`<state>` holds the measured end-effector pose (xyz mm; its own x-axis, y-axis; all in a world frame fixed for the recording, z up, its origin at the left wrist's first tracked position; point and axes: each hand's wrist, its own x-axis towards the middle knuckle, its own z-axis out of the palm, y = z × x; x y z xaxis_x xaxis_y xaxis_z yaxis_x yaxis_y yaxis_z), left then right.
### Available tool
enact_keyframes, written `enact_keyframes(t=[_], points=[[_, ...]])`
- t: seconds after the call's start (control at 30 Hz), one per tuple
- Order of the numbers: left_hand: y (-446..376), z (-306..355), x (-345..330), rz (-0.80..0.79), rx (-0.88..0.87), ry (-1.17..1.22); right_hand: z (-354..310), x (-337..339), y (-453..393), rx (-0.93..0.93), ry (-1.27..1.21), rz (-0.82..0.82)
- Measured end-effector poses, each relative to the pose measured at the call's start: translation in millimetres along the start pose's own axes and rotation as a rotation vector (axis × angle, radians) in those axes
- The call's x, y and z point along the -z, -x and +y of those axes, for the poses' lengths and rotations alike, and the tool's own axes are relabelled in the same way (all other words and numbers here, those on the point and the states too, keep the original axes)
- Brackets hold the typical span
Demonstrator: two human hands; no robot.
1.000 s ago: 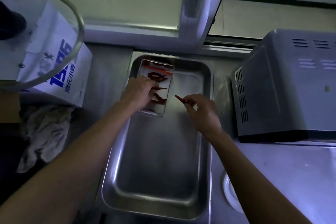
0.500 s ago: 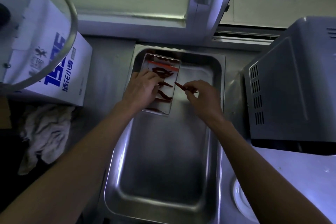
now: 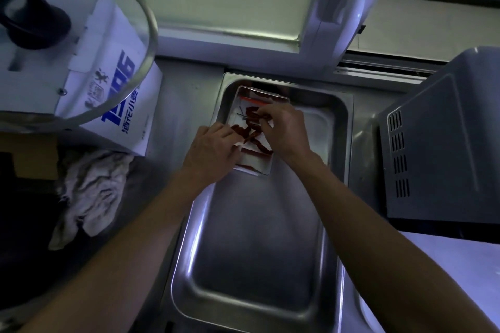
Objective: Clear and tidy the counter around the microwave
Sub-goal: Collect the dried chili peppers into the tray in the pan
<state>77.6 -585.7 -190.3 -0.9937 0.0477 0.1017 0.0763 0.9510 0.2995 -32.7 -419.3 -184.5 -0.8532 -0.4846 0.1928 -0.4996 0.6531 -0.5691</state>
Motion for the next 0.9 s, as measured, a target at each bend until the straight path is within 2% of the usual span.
enact_keyframes(t=[0.1, 0.2, 0.37, 0.57, 0.9], points=[[2, 2, 2, -0.009, -0.001, -0.003, -1, 6, 10, -0.037, 0.006, 0.005], [5, 10, 1, -0.011, 0.001, -0.003, 0, 23, 33, -0.104, 0.022, -0.063], [13, 43, 11, -0.111, 0.039, 0.019, -3, 63, 90, -0.198, 0.031, -0.134], [30, 106, 24, -0.211, 0.001, -0.039, -5, 114, 167, -0.305, 0.038, -0.166], [90, 230, 20, -0.315, -0.117, -0.076, 17, 183, 302, -0.437, 0.048, -0.11]])
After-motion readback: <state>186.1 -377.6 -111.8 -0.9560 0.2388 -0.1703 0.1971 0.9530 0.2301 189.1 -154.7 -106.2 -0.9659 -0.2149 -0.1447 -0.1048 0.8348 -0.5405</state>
